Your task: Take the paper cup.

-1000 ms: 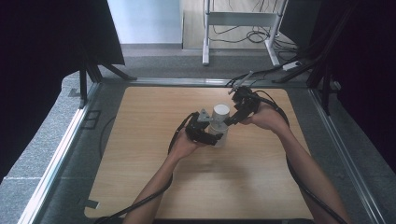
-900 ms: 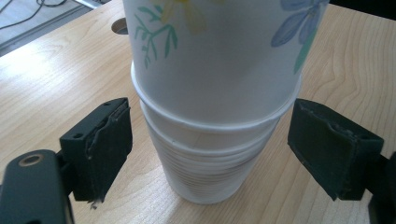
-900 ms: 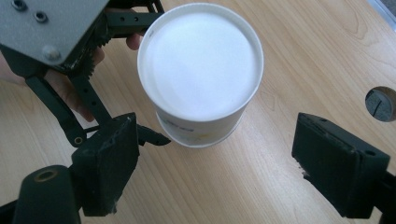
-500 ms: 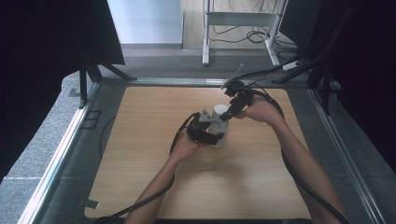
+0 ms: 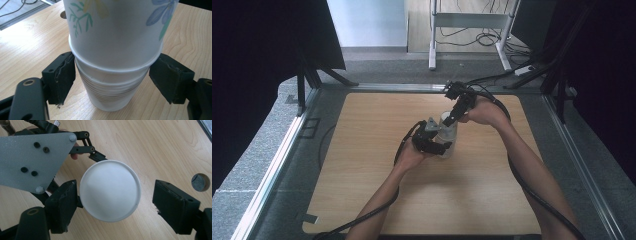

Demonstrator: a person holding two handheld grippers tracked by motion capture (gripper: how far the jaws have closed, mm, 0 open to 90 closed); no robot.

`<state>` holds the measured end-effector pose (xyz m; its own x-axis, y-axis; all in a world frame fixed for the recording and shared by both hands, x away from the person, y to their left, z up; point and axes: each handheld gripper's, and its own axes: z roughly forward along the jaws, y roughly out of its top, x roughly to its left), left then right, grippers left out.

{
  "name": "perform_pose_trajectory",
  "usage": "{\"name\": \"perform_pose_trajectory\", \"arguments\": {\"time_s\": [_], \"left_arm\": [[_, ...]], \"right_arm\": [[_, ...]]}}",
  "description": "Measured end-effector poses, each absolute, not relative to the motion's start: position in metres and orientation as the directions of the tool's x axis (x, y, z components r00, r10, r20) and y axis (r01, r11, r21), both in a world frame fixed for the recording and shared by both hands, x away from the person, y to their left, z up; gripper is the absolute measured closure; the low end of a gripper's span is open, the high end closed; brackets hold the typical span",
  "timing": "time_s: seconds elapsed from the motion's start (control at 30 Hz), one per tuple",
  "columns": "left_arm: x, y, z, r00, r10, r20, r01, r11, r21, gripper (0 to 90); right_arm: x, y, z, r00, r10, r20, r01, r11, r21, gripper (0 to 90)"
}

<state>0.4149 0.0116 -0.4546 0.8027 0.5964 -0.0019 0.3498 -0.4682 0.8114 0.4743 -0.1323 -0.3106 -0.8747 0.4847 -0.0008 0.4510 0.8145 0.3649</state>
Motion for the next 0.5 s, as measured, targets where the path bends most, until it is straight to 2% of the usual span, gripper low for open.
{"name": "perform_pose_trajectory", "arguments": {"time_s": [0.37, 0.5], "left_arm": [[0.4147, 0.0118, -0.4542, 0.804, 0.595, 0.002, 0.348, -0.473, 0.809, 21.7], [0.4147, 0.0116, -0.4541, 0.804, 0.595, 0.003, 0.348, -0.474, 0.809, 21.7]], "right_arm": [[0.4782, -0.1232, -0.3083, -0.882, 0.47, 0.025, 0.453, 0.835, 0.313, 36.1], [0.4788, -0.1221, -0.3079, -0.881, 0.472, 0.023, 0.457, 0.838, 0.299, 36.5]]}}
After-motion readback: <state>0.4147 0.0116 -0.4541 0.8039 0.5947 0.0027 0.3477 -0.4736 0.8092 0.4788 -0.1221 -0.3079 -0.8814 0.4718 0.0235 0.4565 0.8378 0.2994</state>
